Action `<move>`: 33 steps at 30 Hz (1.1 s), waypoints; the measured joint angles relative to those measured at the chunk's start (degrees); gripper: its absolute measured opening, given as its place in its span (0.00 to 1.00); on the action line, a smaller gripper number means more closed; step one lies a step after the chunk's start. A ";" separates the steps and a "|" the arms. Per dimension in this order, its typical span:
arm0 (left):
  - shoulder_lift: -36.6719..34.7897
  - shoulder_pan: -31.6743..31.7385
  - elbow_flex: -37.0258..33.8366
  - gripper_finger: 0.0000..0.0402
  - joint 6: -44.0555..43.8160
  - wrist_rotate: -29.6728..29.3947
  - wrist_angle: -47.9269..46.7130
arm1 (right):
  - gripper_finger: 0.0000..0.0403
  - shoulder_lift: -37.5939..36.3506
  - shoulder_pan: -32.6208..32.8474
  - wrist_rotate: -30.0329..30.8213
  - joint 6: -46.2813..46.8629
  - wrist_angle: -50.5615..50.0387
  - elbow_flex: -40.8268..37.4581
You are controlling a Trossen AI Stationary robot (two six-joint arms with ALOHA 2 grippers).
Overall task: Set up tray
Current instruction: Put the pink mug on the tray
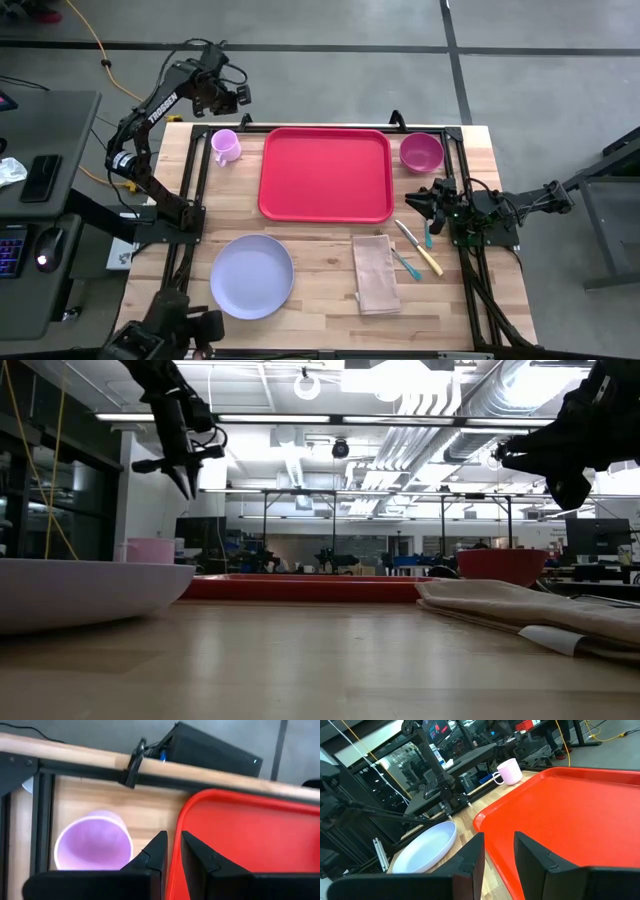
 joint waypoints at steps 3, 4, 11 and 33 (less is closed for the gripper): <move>0.01 -2.40 0.00 0.21 -0.59 -2.66 -2.48 | 0.21 0.01 0.01 0.02 0.00 0.00 0.00; 0.01 -3.08 0.00 0.21 -0.88 -4.01 -3.16 | 0.21 0.00 0.01 0.02 0.00 0.00 0.00; 0.00 -5.37 -3.75 0.21 -1.54 -7.45 -6.07 | 0.21 0.00 0.02 -0.07 0.00 0.00 0.00; -0.04 -5.32 -13.86 0.29 2.31 -7.21 -3.13 | 0.21 0.02 0.00 -1.03 -0.72 -0.05 0.00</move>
